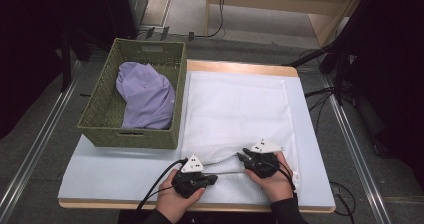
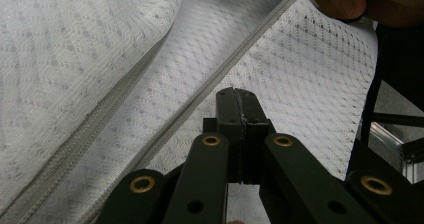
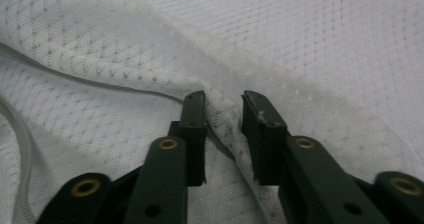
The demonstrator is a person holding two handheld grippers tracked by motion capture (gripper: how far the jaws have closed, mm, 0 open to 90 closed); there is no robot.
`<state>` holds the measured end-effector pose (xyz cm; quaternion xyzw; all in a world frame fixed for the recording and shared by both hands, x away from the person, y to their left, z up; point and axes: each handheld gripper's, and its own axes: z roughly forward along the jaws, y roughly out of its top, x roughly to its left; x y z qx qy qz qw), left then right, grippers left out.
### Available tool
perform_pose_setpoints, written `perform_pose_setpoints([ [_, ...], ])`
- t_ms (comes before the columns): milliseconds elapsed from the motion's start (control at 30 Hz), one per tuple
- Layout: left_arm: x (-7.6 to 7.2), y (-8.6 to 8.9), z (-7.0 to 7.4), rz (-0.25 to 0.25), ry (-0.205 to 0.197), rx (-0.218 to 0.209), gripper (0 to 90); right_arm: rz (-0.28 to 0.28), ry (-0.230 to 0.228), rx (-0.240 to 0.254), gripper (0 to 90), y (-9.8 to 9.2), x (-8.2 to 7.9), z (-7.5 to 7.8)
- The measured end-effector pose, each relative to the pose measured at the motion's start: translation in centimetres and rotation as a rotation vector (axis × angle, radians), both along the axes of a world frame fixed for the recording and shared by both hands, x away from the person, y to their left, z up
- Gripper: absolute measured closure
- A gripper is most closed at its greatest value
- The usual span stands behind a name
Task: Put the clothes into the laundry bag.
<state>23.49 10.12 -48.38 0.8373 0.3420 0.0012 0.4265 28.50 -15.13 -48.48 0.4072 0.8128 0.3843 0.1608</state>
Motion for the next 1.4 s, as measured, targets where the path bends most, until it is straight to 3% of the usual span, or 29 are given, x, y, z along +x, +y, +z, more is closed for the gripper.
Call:
perform_pose_setpoints([
  [100, 0.0, 0.0, 0.0, 0.0, 0.0, 0.0, 90.0, -0.014, 0.004, 0.011, 85.6, -0.2, 0.0, 0.0],
  [233, 0.0, 0.0, 0.0, -0.001, 0.0, 0.0, 90.0, -0.02, 0.003, 0.006, 89.4, -0.1, -0.1, 0.1],
  [1000, 0.0, 0.0, 0.0, 0.001, -0.001, -0.002, 90.0, -0.02, -0.073, 0.123, 90.0, -0.6, -1.0, 2.7],
  [1200, 0.0, 0.0, 0.0, 0.002, -0.005, 0.0, 90.0, -0.02, -0.08, 0.143, 90.0, -0.6, -1.2, 3.2],
  [1300, -0.2, -0.1, 0.0, 0.002, -0.026, 0.014, 90.0, -0.026, -0.09, 0.164, 90.0, -0.7, -1.3, 3.5],
  [1400, -0.1, -0.1, 0.0, 0.002, -0.015, 0.007, 90.0, -0.028, -0.089, 0.173, 90.0, -0.8, -1.4, 3.7],
])
